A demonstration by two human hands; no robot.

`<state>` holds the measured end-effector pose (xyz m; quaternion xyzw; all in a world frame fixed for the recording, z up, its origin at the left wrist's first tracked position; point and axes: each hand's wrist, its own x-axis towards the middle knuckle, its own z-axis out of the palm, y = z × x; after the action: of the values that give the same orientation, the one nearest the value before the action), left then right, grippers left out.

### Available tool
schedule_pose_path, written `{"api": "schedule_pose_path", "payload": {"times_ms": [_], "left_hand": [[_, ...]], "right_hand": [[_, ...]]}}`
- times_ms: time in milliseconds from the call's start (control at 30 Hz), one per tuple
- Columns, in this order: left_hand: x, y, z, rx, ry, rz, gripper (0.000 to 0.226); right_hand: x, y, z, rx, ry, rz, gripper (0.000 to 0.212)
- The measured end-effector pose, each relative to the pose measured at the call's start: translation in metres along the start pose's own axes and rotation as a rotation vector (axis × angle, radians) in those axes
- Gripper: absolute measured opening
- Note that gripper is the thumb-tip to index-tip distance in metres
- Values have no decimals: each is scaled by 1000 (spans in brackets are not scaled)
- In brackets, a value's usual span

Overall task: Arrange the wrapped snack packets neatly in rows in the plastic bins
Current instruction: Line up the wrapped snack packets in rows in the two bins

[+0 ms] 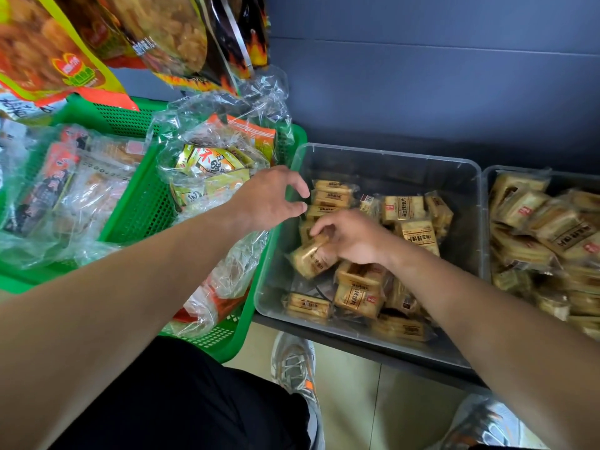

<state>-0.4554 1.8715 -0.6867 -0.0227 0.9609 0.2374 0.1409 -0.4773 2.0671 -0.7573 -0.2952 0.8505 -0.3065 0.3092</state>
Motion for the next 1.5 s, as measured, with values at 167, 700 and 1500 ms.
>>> {"api": "schedule_pose_path", "payload": {"times_ms": [167,700,1500], "left_hand": [[-1,4,-1,6,-24,7,22],[-5,8,5,241,-234,37,33],[-61,12,4,478,-121,247,24]], "right_hand": [[-18,15,-33,309,162,55,27],[-19,0,4,-171,214,112,21],[-100,-3,-26,-347,-166,267,63]]}}
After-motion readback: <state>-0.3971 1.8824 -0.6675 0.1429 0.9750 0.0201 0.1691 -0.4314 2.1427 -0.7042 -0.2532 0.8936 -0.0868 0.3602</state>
